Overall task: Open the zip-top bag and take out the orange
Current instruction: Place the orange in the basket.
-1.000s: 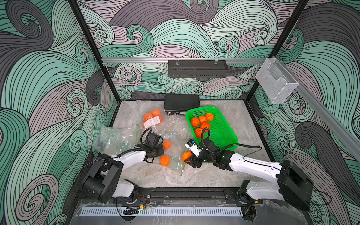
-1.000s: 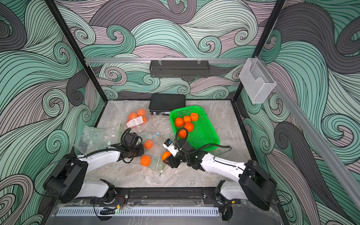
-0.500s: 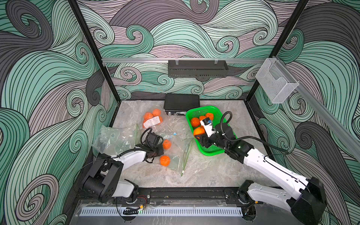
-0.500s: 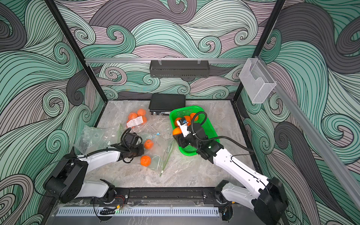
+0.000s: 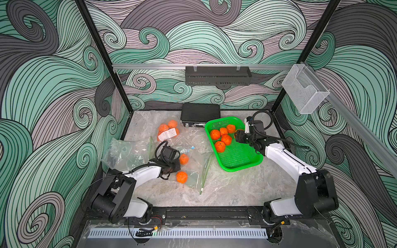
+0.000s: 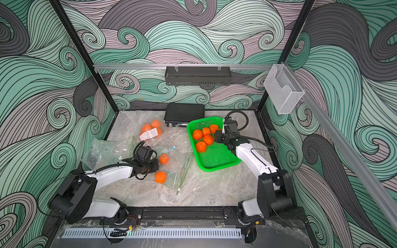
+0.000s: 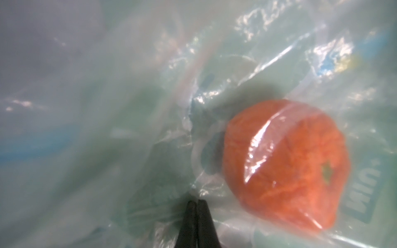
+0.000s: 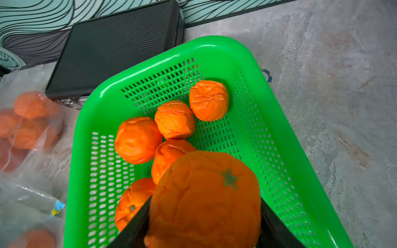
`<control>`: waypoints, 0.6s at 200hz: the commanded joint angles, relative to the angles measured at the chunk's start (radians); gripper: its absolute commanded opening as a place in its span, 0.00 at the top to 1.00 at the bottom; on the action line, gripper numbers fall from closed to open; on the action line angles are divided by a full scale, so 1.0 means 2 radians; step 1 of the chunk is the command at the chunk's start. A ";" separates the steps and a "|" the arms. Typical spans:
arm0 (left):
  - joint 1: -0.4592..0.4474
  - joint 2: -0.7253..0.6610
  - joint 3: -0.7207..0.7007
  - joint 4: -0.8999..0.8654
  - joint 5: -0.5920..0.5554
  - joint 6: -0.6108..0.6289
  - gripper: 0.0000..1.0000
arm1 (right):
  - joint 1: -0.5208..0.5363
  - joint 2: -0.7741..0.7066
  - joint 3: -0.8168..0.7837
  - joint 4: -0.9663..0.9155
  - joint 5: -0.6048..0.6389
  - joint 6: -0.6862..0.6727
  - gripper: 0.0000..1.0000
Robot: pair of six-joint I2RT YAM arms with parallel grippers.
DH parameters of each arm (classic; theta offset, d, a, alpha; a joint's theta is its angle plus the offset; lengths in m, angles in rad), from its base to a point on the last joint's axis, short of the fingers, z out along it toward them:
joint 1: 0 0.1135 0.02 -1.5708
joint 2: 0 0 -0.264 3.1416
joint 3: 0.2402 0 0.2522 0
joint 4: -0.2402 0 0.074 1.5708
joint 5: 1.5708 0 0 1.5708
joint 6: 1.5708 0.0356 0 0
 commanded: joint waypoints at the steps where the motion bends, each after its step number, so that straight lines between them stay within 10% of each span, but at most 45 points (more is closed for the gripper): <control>1: -0.002 0.014 0.002 -0.037 -0.002 0.008 1.00 | -0.010 0.021 0.022 0.005 -0.007 0.019 0.39; 120: -0.002 0.016 0.005 -0.039 -0.002 0.009 1.00 | -0.030 0.116 0.051 0.026 -0.008 0.040 0.36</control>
